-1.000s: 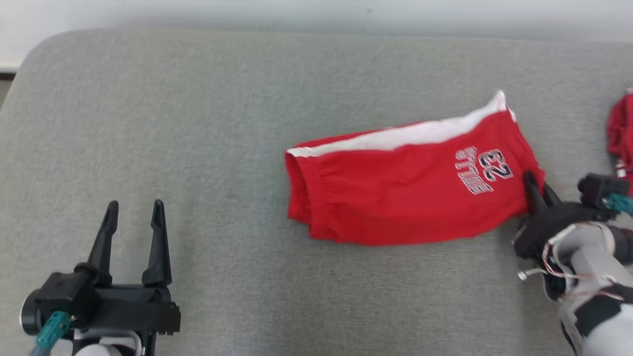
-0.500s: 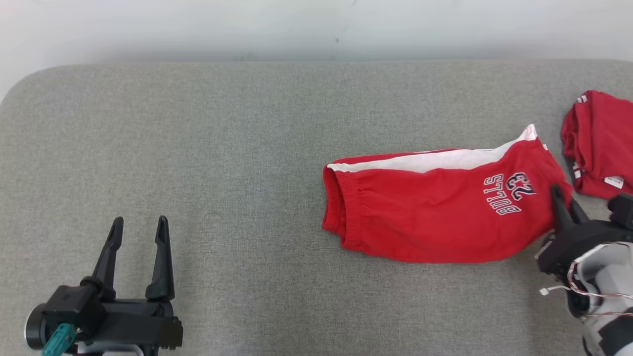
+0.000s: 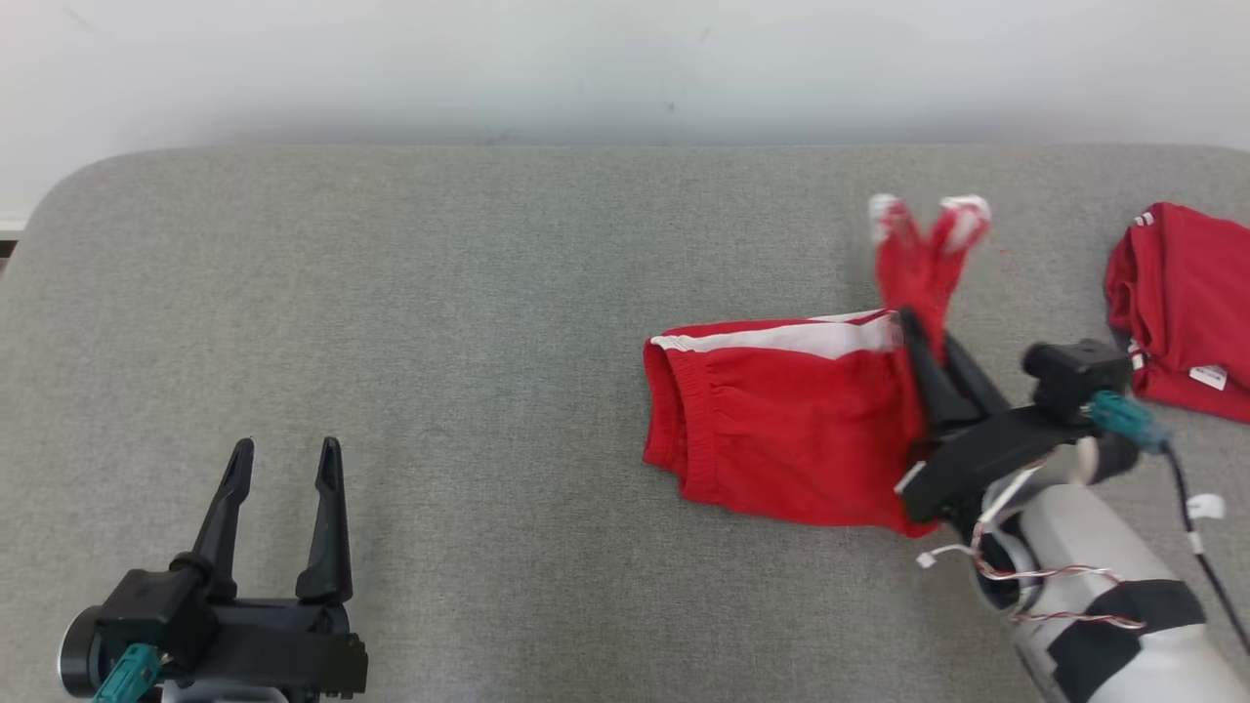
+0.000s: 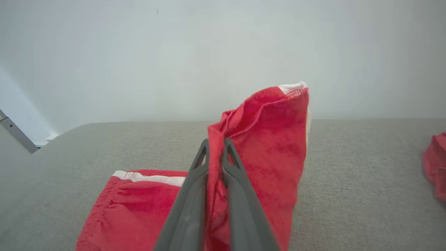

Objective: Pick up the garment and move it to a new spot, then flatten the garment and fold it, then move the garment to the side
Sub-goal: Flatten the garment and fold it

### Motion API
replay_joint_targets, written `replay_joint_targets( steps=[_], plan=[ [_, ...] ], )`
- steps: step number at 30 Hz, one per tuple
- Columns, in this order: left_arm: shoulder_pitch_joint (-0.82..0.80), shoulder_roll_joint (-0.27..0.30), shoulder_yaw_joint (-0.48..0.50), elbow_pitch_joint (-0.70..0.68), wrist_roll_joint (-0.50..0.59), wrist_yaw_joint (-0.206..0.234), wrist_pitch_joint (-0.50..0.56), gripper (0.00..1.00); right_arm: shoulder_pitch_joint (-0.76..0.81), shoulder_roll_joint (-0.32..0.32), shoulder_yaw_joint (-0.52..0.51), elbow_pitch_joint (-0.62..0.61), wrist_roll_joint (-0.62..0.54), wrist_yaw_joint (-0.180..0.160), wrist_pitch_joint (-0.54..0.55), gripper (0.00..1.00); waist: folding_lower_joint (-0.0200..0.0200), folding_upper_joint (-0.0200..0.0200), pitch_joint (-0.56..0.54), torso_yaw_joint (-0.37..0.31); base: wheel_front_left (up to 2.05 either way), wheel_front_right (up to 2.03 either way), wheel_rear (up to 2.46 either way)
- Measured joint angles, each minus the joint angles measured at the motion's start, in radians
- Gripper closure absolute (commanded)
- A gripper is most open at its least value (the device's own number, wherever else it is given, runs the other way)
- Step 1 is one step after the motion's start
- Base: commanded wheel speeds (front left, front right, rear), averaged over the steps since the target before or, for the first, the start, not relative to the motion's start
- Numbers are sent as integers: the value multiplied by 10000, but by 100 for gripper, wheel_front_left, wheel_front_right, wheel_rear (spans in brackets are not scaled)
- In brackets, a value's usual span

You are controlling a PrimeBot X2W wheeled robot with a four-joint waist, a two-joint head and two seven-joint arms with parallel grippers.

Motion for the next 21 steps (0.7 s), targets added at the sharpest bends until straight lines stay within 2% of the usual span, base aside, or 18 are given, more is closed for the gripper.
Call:
replay_joint_targets(
  steps=[10, 20, 21],
  plan=[
    [26, -52, -69, 36, -33, -2, 0, 0, 277, 905, 1248, -1137, -692, 0, 190, 100, 0, 0, -23, 500, 0, 0, 0],
    [29, -102, -104, 136, -132, -2, 0, 0, 1010, 1473, 1919, -380, -746, 0, 171, 100, 0, 1, 88, 934, 0, 0, 0],
    [31, -102, -96, 142, -134, -2, 0, 0, 1031, 1501, 1977, -334, -744, 0, 140, 92, 0, 1, 88, 923, 0, 0, 0]
  ],
)
